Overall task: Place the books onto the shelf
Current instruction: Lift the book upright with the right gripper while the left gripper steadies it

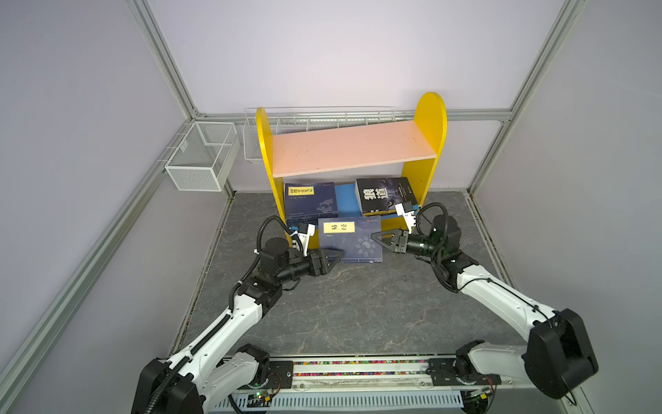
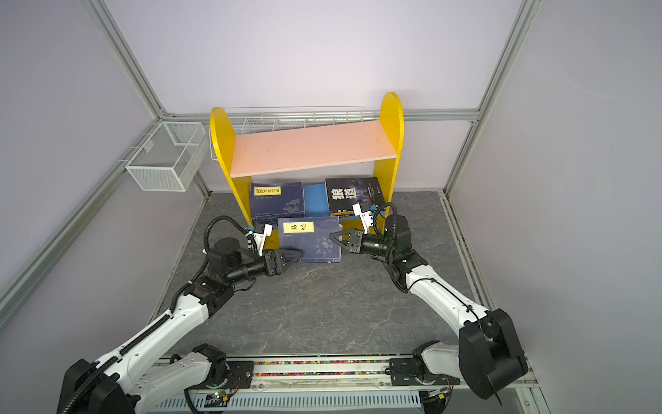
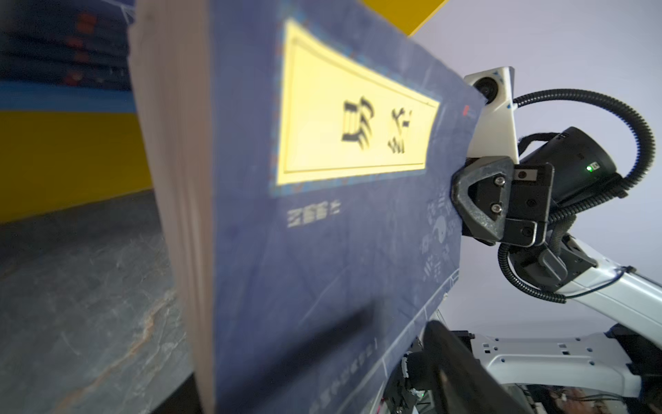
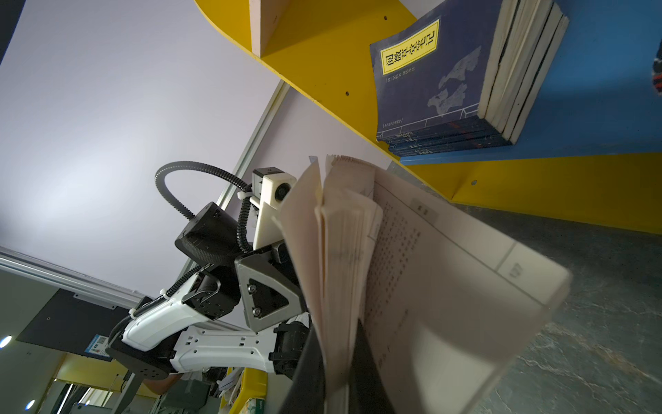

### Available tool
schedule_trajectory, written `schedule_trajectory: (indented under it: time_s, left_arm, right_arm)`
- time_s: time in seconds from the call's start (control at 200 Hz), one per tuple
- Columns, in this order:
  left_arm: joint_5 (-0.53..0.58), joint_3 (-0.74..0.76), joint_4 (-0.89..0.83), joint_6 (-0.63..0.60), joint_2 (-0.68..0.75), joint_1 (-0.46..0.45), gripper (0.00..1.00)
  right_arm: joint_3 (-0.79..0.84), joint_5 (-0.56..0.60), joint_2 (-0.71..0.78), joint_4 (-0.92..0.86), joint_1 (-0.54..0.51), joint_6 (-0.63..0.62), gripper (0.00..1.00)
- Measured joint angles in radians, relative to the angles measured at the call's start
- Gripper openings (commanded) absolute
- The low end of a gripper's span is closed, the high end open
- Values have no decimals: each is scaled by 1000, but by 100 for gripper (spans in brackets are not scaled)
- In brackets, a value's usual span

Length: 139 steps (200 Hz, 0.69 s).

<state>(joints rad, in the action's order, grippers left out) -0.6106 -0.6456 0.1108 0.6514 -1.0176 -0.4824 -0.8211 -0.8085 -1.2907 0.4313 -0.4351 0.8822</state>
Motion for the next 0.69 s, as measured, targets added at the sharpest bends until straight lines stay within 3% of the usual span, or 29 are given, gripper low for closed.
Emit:
schedule_trajectory:
  time_s: [0.085,0.15,0.215,0.29,0.345,0.505,0.695]
  left_arm:
    - [-2,1,25,3,0,0,16]
    - [-16,1,42,10,0,1,0]
    - [-21,0,56,15,3,-1,0]
    - [-18,0,48,13,10,-5,0]
    - [-5,1,39,10,16,-5,0]
    - [45,19,29,7,59,0,0]
    - [77,24,50,13,91,0,0]
  right_arm:
    - [0,1,0,-16,-5,-16,8]
    - [-2,19,0,-55,-5,-42,10]
    - [-5,49,-1,-109,-2,-72,21]
    - [-16,87,1,-185,-1,-111,49]
    - [-19,128,9,-233,2,-133,59]
    - [-19,218,42,-339,10,-187,64]
    - [-14,196,43,-317,-4,-190,62]
